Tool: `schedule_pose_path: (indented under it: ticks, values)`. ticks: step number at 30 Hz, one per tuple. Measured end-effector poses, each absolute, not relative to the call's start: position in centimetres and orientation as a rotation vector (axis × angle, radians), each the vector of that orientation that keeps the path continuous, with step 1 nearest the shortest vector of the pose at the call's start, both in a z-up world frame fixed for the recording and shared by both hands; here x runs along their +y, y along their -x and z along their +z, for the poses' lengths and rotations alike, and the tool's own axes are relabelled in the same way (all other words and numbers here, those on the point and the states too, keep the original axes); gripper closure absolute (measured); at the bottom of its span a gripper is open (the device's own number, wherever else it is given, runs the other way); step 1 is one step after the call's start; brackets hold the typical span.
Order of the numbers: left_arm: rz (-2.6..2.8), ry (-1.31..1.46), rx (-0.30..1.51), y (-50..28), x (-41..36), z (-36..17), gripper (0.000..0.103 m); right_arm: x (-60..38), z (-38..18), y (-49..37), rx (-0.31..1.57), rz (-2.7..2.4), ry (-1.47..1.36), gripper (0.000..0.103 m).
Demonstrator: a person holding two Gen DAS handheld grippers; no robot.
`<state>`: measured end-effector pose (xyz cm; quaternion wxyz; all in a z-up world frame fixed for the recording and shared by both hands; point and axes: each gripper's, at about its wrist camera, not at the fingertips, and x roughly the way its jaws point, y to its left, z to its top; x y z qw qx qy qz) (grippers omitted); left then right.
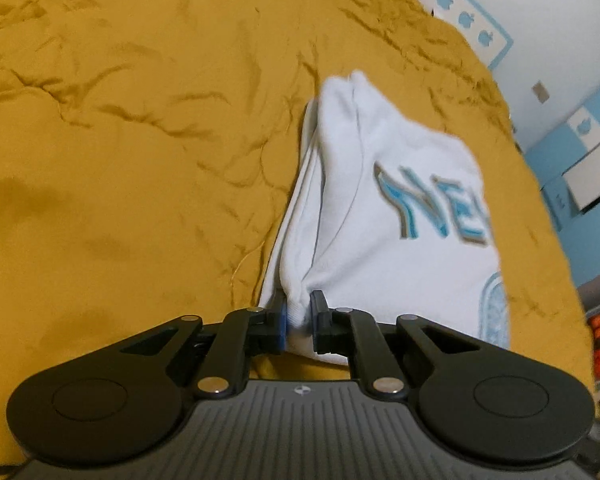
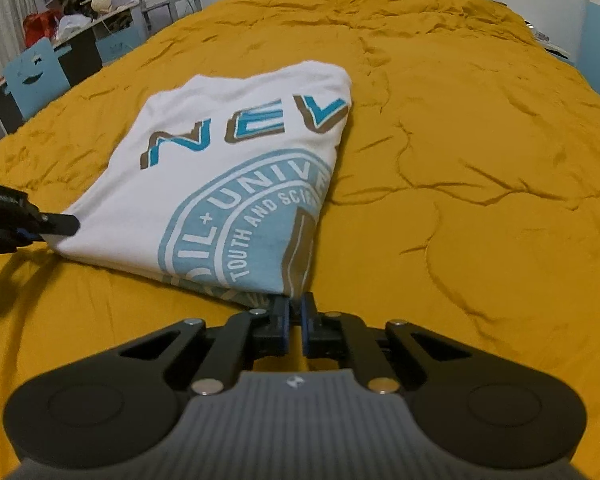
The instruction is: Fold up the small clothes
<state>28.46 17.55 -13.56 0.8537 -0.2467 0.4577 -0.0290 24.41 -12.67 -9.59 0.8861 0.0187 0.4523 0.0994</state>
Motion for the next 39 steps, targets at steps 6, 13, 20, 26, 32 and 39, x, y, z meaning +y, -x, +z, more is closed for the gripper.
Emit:
schedule_pose_path:
  ticks: [6,13,20,26,32,39]
  values:
    - [-0.052,0.494,0.992,-28.6,17.4,-13.9,0.085,-13.0,-11.7,-25.0,0.985,0.198,-0.071,0.103]
    - [-0.041,0.491,1.047,-27.7,17.4,-12.4,0.080,-14.1,-10.9,-24.7,0.990,0.205,-0.119,0.103]
    - [-0.020,0.485,1.040,-26.2,18.7,-10.0,0.069,-16.0,-9.0,-23.7,0.982,0.170,-0.178,0.101]
    - [-0.035,0.492,0.908,-26.9,18.8,-7.7,0.043,-17.7,-7.3,-24.1,0.926,0.157,-0.252,0.081]
    - [-0.075,0.483,0.823,-29.9,18.1,-7.0,0.027,-18.4,-6.4,-25.6,0.867,0.174,-0.325,0.059]
    - [-0.122,0.553,0.774,-34.2,19.0,-8.8,0.020,-18.8,-6.3,-29.4,0.811,0.184,-0.428,0.044]
